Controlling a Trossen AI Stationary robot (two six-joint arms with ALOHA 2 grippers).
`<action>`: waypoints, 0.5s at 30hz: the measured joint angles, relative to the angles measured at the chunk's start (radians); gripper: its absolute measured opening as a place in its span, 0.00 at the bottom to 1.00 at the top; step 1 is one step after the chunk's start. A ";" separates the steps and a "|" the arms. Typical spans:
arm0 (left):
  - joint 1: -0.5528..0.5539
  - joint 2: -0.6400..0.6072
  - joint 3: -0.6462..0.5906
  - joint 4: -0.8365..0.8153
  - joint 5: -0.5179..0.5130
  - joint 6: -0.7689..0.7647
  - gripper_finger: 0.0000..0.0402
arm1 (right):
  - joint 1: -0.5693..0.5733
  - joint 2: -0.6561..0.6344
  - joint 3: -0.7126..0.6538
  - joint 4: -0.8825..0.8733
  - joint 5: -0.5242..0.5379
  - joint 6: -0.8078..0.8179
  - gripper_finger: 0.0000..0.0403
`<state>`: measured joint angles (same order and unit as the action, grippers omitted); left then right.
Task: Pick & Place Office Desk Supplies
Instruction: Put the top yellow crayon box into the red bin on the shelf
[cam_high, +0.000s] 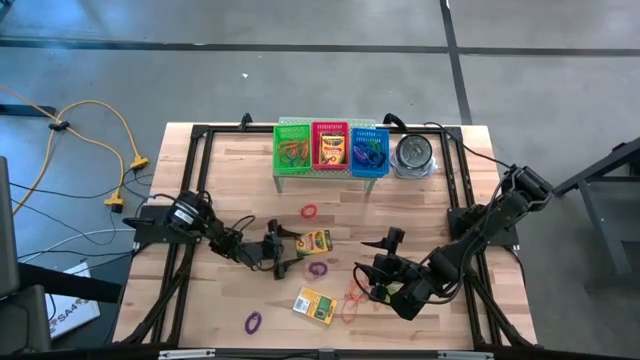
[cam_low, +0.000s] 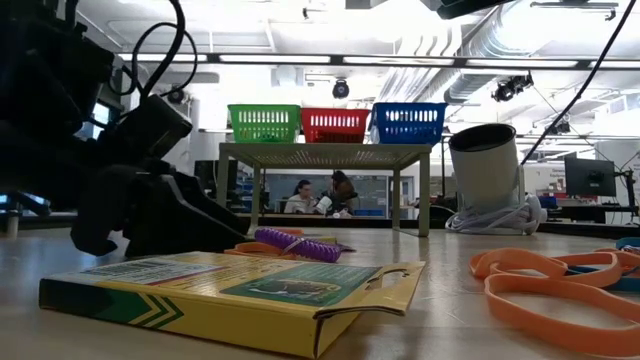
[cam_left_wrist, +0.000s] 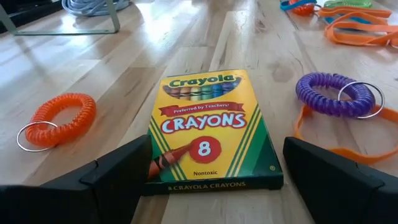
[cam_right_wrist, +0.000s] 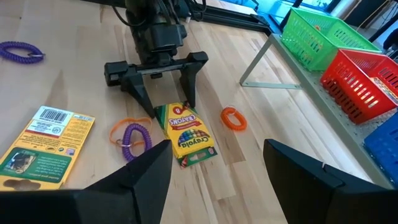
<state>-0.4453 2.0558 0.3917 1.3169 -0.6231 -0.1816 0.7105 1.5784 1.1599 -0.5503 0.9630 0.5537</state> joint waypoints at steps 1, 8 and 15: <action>-0.001 0.001 -0.001 0.009 0.000 0.004 0.89 | 0.000 0.000 0.000 0.000 -0.001 0.000 0.60; -0.049 0.003 -0.002 0.091 -0.074 0.157 0.89 | 0.000 0.000 0.000 0.000 -0.001 0.000 0.60; -0.038 0.003 -0.002 0.057 -0.111 0.104 0.89 | 0.000 0.000 0.000 0.000 -0.001 0.000 0.60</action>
<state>-0.4834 2.0586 0.3897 1.3735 -0.7345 -0.0777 0.7105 1.5787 1.1599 -0.5503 0.9619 0.5533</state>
